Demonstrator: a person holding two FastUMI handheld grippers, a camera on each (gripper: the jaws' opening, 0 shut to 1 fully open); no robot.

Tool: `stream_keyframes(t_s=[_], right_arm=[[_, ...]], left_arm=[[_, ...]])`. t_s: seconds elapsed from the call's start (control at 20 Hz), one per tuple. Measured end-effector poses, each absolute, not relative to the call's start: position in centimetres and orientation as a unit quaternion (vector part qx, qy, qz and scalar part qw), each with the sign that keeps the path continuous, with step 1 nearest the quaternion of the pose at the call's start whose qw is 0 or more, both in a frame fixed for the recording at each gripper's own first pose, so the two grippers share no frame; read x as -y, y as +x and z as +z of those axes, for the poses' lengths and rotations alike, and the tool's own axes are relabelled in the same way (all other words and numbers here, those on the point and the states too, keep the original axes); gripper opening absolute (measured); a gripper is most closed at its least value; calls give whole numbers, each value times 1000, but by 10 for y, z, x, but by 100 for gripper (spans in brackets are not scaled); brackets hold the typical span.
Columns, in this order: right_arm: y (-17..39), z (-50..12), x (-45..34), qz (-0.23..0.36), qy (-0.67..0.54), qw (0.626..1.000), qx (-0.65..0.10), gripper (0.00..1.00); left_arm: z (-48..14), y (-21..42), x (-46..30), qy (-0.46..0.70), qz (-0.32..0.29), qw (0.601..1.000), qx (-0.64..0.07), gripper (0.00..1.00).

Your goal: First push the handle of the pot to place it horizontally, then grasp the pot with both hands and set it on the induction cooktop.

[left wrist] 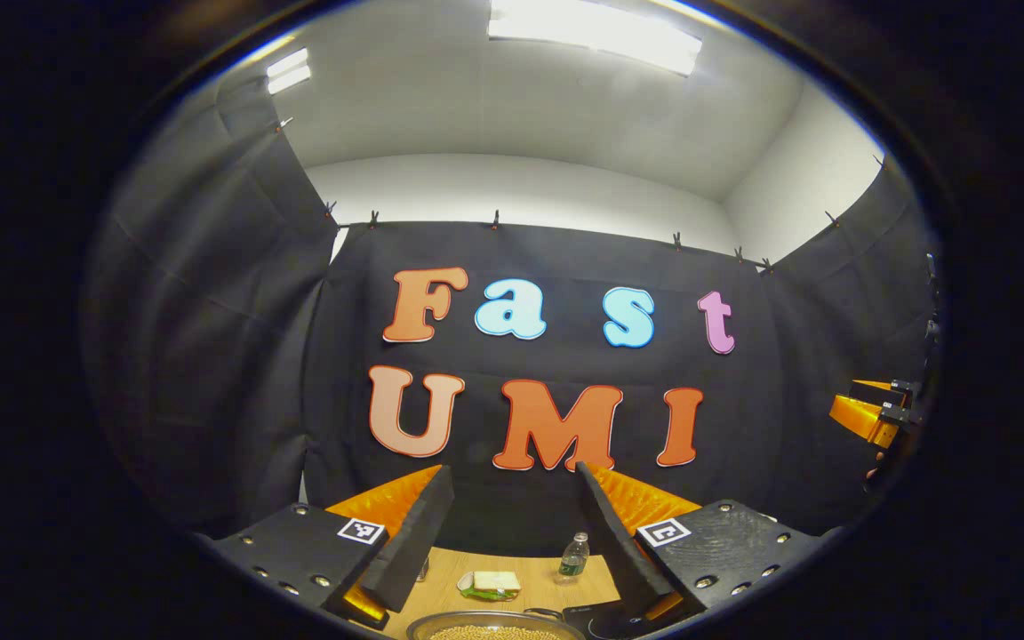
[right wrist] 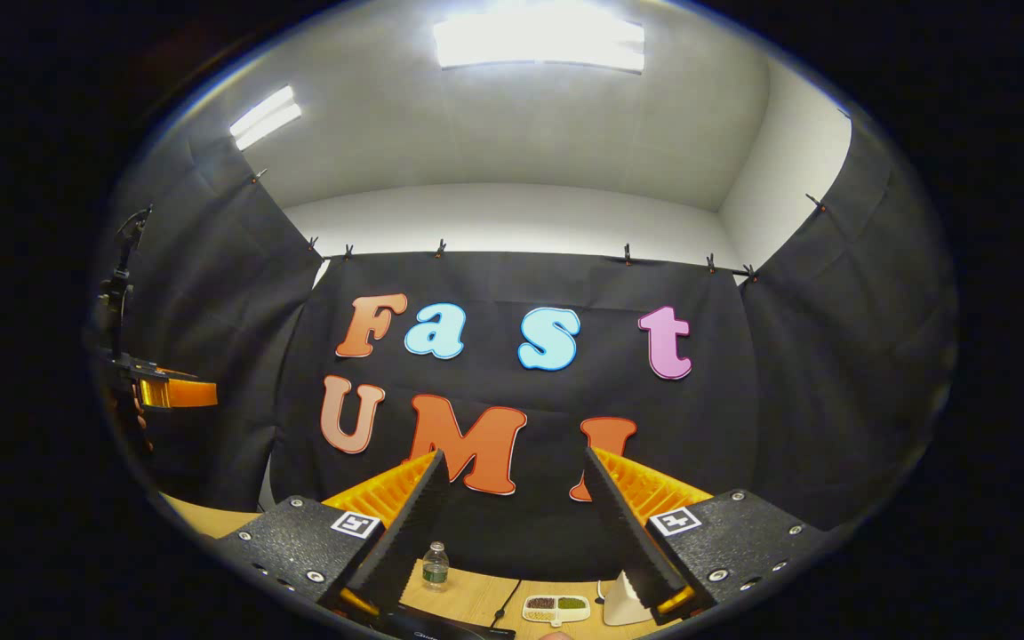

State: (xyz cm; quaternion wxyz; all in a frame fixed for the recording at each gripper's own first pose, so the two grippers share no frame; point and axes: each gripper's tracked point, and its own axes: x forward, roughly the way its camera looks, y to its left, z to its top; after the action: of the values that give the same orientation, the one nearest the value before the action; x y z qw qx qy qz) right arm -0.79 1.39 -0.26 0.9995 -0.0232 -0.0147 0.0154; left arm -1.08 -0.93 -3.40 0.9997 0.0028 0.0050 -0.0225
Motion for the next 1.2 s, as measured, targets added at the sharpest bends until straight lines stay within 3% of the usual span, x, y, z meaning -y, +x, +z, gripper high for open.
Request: stream_keyframes(t_s=[0.2, 0.3, 0.4, 0.55, 0.65, 1.2], right_arm=[[-10, -11, -14, 13, -29, 999, 15, 94], [-12, -17, -19, 20, -31, 999, 11, 94], [-14, -23, -22, 24, -37, 999, 8, 94], [-17, -33, -26, 26, -43, 999, 10, 95], [-19, -42, -31, 33, -48, 998, 8, 96], [-26, -93, -42, 44, -61, 997, -20, 95]], left_arm=[[-51, -12, 13, 1, -35, 999, -28, 89], [-63, -15, 16, 9, -43, 998, -41, 79], [-78, -19, 16, 16, -45, 997, -58, 62], [-110, -24, 16, 25, -51, 993, -101, 25], [-135, -29, 12, 21, -52, 989, -140, 12], [-283, -80, -29, -46, -10, 928, -370, 2]])
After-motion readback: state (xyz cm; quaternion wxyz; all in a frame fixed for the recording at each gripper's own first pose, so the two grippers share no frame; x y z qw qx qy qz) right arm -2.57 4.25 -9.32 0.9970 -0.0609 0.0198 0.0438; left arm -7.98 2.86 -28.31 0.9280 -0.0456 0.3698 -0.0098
